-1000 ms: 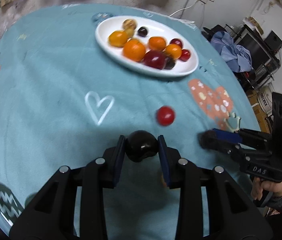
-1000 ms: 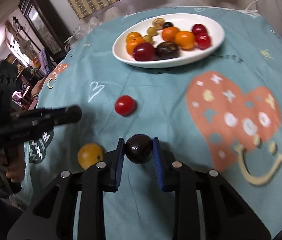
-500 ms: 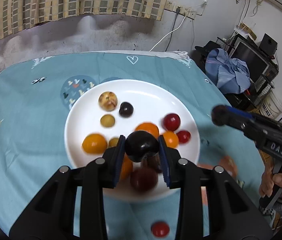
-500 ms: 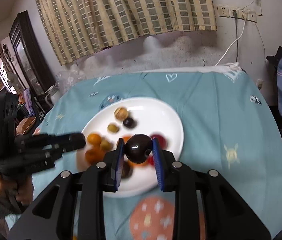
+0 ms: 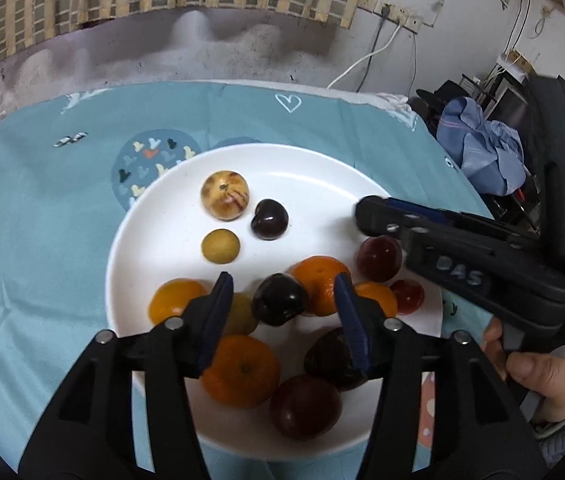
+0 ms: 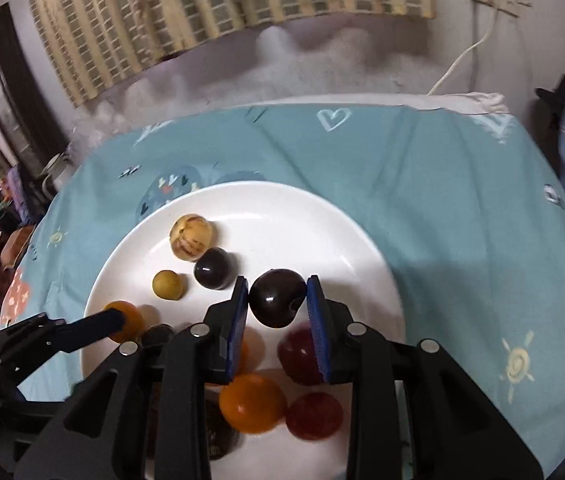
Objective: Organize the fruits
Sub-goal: 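Carry both dark plums onto the white plate and open both grippers, then grasp the orange-yellow fruit with the left gripper while the right grasps the red cherry tomato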
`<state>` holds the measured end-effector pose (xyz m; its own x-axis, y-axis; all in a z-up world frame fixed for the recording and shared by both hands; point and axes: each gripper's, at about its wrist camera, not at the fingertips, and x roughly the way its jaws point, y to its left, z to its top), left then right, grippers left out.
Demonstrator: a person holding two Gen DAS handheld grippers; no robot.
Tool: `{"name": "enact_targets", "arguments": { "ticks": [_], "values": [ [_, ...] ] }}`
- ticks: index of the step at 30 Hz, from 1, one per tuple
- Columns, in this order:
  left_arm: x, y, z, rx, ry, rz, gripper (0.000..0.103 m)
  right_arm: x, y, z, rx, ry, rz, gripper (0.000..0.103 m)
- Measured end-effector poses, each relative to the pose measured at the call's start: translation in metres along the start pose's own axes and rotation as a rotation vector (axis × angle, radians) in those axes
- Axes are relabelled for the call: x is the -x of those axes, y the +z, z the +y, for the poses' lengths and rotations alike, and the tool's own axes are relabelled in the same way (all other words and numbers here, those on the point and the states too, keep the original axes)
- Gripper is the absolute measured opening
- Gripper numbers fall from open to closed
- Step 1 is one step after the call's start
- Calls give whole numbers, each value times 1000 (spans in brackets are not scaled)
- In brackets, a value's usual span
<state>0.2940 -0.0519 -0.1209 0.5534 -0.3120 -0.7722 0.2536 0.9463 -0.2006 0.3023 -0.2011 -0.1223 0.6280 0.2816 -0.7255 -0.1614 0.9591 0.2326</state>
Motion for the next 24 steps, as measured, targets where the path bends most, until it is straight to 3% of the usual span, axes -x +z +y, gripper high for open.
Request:
{"name": "enact_targets", "arguments": {
  "ticks": [2, 6, 9, 12, 24],
  "values": [
    [11, -2, 3, 14, 1, -10, 59, 17, -3, 5, 22, -25, -59, 78],
    [33, -11, 5, 36, 14, -17, 61, 35, 6, 16, 68, -38, -109, 79],
    [56, -22, 5, 42, 21, -24, 61, 79, 8, 20, 38, 18, -198, 79],
    [78, -35, 4, 43, 24, -38, 63, 113, -9, 26, 57, 17, -232, 79],
    [128, -111, -20, 22, 60, 21, 65, 175, -127, 19, 17, -10, -87, 79]
  ]
}}
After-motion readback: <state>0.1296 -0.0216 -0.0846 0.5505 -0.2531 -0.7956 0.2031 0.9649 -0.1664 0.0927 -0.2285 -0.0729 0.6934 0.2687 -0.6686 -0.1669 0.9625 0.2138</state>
